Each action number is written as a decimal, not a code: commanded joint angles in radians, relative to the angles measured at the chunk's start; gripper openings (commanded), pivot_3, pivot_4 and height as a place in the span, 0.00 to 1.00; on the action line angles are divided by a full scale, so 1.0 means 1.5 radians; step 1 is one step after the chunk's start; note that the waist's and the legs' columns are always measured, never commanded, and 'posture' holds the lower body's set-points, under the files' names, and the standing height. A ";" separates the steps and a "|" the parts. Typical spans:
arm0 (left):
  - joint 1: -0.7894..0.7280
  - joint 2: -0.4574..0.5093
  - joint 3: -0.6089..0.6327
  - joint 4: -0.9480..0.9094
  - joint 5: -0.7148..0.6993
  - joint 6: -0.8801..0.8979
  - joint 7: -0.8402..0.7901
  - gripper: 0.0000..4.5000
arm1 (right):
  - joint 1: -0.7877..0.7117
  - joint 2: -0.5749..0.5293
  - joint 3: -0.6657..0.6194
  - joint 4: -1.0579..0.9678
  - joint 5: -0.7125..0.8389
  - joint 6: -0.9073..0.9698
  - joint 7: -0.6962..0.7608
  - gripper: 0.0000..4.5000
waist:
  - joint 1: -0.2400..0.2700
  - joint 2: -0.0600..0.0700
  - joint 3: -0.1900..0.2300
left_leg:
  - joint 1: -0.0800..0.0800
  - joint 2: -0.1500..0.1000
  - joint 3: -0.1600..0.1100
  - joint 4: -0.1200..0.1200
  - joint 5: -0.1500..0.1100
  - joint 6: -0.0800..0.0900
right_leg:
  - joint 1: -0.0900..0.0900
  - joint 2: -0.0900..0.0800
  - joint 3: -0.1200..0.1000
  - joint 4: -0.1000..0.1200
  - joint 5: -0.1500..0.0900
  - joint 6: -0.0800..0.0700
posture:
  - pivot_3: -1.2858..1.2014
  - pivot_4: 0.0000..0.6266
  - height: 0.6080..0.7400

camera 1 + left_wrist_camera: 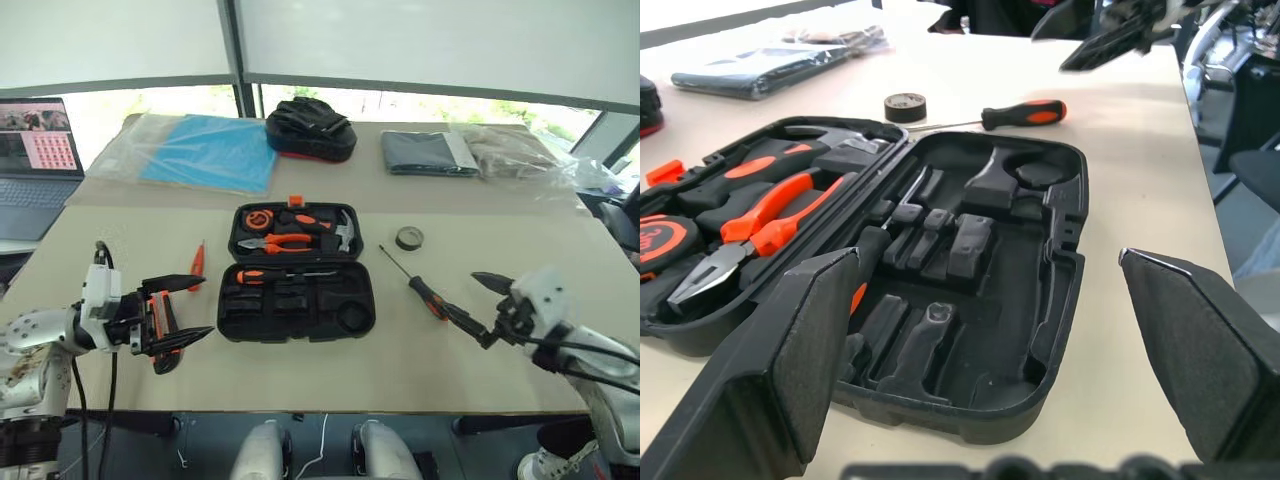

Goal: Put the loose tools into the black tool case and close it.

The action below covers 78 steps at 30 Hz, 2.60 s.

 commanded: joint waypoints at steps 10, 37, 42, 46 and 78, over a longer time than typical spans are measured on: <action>0.017 -0.027 -0.031 -0.090 -0.024 0.012 0.022 1.00 | -0.114 -0.010 0.081 0.084 -0.069 0.085 -0.015 0.33 | -0.001 0.000 0.000 | -0.002 -0.001 0.000 0.001 -0.001 0.001 | 0.000 0.000 0.000 -0.002 0.001 0.003 | 0.52 0.24 1.00; 0.178 -0.055 0.093 -0.118 -0.024 -0.008 0.136 1.00 | -0.530 0.127 0.440 0.288 -0.236 -0.103 0.284 0.23 | -0.005 -0.001 0.001 | -0.003 -0.002 0.001 0.001 -0.001 0.002 | -0.002 -0.002 -0.001 -0.002 0.003 0.003 | 0.52 0.24 1.00; 0.181 -0.053 0.092 -0.119 -0.020 -0.011 0.138 1.00 | -0.534 0.140 0.454 0.322 -0.264 -0.111 0.298 0.23 | -0.010 -0.001 0.001 | -0.002 -0.001 0.001 0.001 -0.001 0.002 | -0.002 -0.001 -0.001 -0.001 0.002 0.002 | 0.52 0.24 1.00; 0.178 -0.051 0.089 -0.115 -0.016 -0.015 0.134 1.00 | -0.534 0.146 0.459 0.348 -0.283 -0.113 0.297 0.23 | -0.013 -0.001 0.001 | -0.001 -0.001 0.001 0.001 -0.001 0.002 | -0.001 -0.001 -0.001 -0.001 0.002 0.001 | 0.52 0.24 1.00; 0.155 -0.055 0.074 -0.081 -0.002 -0.032 0.121 1.00 | -0.504 0.277 0.345 0.480 -0.207 -0.264 0.291 0.01 | -0.018 -0.001 0.002 | -0.002 0.000 0.001 0.000 -0.001 0.001 | -0.002 -0.001 -0.001 -0.001 0.002 0.001 | 0.52 0.24 1.00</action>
